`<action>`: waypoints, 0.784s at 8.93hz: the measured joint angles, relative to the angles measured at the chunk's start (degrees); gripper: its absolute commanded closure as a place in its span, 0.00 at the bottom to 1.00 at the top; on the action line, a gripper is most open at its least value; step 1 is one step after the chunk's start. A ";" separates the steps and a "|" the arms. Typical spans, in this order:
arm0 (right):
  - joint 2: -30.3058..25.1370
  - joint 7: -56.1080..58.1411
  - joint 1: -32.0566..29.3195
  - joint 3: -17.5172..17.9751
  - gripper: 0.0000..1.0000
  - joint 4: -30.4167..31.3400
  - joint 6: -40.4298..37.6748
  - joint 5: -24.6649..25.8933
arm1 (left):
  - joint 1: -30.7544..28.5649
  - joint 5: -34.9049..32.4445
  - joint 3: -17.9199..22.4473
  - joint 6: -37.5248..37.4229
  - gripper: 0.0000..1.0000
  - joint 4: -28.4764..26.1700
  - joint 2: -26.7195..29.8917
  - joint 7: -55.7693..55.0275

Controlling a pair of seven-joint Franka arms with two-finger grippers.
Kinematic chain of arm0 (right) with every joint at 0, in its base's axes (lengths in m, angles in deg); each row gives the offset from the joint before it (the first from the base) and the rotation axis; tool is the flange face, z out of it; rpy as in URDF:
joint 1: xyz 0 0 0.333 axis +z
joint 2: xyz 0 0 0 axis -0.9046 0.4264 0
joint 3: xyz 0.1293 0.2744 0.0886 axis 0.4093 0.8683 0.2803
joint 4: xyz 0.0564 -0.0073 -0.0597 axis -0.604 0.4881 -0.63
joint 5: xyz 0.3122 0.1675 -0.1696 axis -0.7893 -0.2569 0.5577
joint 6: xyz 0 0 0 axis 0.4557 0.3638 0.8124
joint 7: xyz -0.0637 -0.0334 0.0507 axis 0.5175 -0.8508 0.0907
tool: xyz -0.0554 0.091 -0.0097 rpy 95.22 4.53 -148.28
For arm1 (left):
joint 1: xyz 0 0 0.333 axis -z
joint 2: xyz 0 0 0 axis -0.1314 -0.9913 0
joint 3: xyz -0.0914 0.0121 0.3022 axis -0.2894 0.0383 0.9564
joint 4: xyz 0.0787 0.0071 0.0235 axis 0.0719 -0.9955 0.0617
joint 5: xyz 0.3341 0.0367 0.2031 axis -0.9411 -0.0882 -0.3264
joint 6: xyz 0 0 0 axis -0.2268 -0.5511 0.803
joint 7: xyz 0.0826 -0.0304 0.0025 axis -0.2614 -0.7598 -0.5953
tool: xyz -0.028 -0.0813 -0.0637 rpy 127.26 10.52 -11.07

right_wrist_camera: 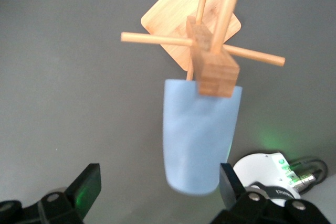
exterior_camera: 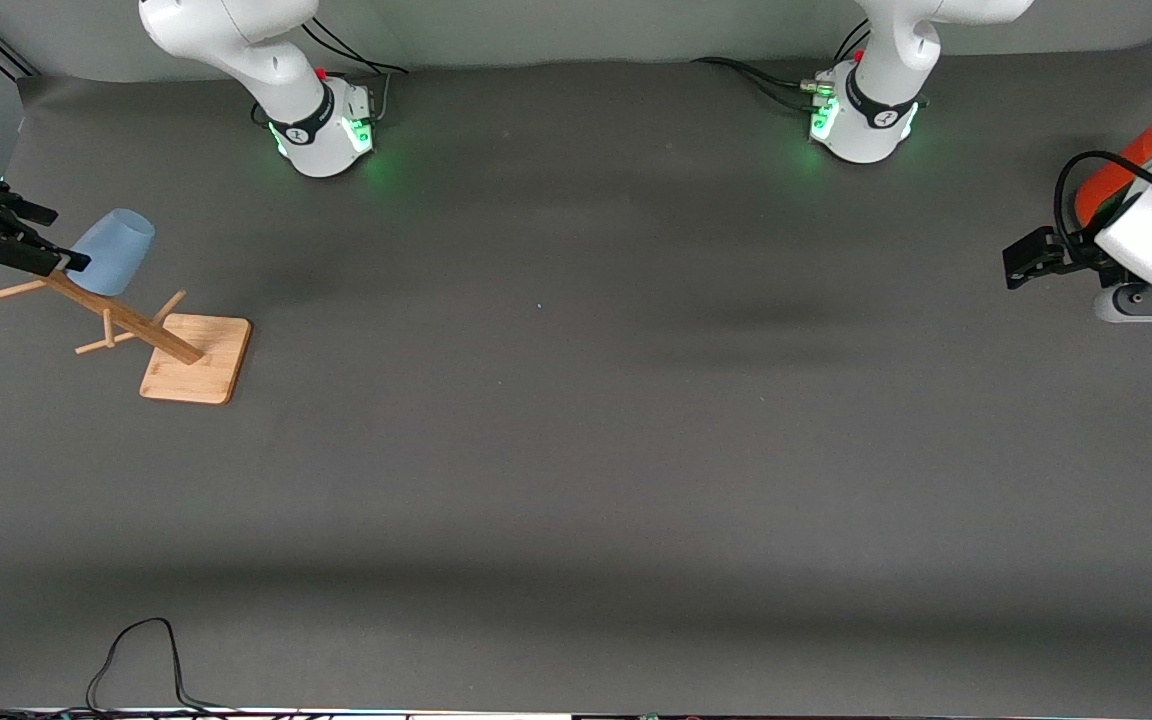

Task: Rotate and upright cup with both arms
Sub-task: 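Reach the right gripper to the blue cup on the mug-tree branch, then close the right gripper around the blue cup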

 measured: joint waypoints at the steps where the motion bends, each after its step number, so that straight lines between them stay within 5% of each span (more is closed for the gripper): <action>1: -0.73 0.00 0.00 -0.34 0.00 2.61 2.76 0.05 | 0.00 0.00 -0.01 -0.01 0.00 0.00 0.00 0.00; 7: -0.83 0.84 0.08 -3.75 0.00 7.23 4.96 0.20 | 0.01 0.00 -0.04 -0.01 0.00 0.00 0.00 0.00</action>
